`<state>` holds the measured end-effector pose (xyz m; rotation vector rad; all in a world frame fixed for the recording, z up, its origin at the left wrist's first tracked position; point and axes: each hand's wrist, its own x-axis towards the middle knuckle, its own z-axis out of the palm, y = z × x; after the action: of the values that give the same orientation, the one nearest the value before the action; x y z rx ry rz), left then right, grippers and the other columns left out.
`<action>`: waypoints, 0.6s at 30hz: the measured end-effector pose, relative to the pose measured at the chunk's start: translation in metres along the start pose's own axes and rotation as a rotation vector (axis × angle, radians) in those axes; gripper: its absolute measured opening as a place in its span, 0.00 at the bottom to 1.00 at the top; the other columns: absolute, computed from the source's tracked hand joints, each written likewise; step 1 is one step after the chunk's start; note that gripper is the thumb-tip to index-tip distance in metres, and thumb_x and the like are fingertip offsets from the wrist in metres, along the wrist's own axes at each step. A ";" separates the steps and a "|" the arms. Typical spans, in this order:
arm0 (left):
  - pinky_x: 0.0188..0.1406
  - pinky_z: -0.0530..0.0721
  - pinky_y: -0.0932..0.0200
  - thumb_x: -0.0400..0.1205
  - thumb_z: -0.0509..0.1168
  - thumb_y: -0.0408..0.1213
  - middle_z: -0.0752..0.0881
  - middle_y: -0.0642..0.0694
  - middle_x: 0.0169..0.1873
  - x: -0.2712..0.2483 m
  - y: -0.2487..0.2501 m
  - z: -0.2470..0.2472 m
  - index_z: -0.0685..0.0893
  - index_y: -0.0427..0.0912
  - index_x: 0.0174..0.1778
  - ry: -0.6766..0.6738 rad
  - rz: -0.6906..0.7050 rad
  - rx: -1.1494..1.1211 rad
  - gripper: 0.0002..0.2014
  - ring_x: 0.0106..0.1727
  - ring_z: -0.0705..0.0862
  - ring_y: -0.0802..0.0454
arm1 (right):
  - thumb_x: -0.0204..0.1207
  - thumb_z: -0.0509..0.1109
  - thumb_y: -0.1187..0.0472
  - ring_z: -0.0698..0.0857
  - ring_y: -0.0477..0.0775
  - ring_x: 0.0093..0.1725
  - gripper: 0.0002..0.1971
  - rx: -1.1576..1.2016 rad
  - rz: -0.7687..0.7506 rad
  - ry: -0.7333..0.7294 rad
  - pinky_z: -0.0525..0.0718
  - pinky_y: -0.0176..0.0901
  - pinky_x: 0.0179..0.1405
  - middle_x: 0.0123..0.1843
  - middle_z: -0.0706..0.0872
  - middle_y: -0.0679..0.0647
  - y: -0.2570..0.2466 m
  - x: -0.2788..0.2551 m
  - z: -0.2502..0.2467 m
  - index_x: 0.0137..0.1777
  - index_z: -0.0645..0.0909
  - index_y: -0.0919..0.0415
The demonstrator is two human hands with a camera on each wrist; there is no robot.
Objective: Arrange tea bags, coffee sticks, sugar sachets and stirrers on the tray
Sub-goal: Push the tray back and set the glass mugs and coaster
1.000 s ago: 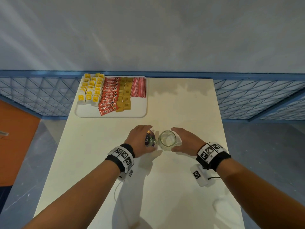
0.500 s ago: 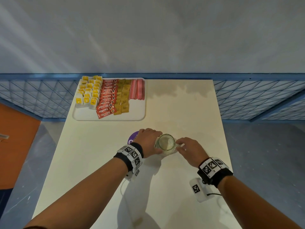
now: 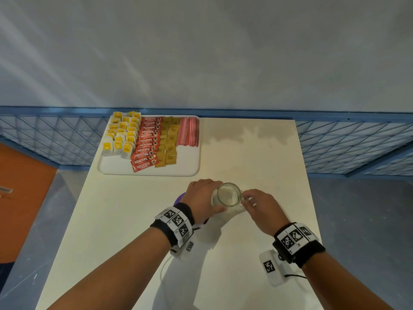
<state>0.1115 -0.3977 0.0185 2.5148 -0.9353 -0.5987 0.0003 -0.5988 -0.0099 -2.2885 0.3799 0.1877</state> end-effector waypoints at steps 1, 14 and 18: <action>0.64 0.75 0.48 0.73 0.74 0.57 0.86 0.51 0.58 0.004 -0.001 -0.005 0.79 0.53 0.69 0.024 0.005 -0.012 0.28 0.60 0.81 0.48 | 0.85 0.69 0.57 0.87 0.49 0.49 0.09 0.004 -0.016 0.012 0.85 0.50 0.54 0.54 0.88 0.44 -0.003 0.006 -0.004 0.62 0.86 0.54; 0.67 0.74 0.55 0.76 0.78 0.49 0.81 0.47 0.70 0.087 -0.037 -0.061 0.76 0.48 0.76 0.162 -0.049 -0.175 0.33 0.68 0.79 0.49 | 0.85 0.68 0.58 0.86 0.53 0.47 0.09 -0.070 -0.151 0.112 0.84 0.50 0.53 0.56 0.89 0.50 -0.042 0.126 -0.034 0.61 0.86 0.56; 0.65 0.78 0.53 0.77 0.78 0.48 0.82 0.48 0.67 0.116 -0.051 -0.066 0.76 0.49 0.75 0.175 -0.076 -0.189 0.32 0.63 0.79 0.51 | 0.86 0.67 0.58 0.87 0.56 0.51 0.10 -0.101 -0.142 0.106 0.84 0.52 0.56 0.58 0.89 0.53 -0.045 0.163 -0.032 0.63 0.85 0.57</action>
<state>0.2511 -0.4276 0.0186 2.3961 -0.6901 -0.4578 0.1690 -0.6284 0.0018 -2.4211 0.2656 0.0145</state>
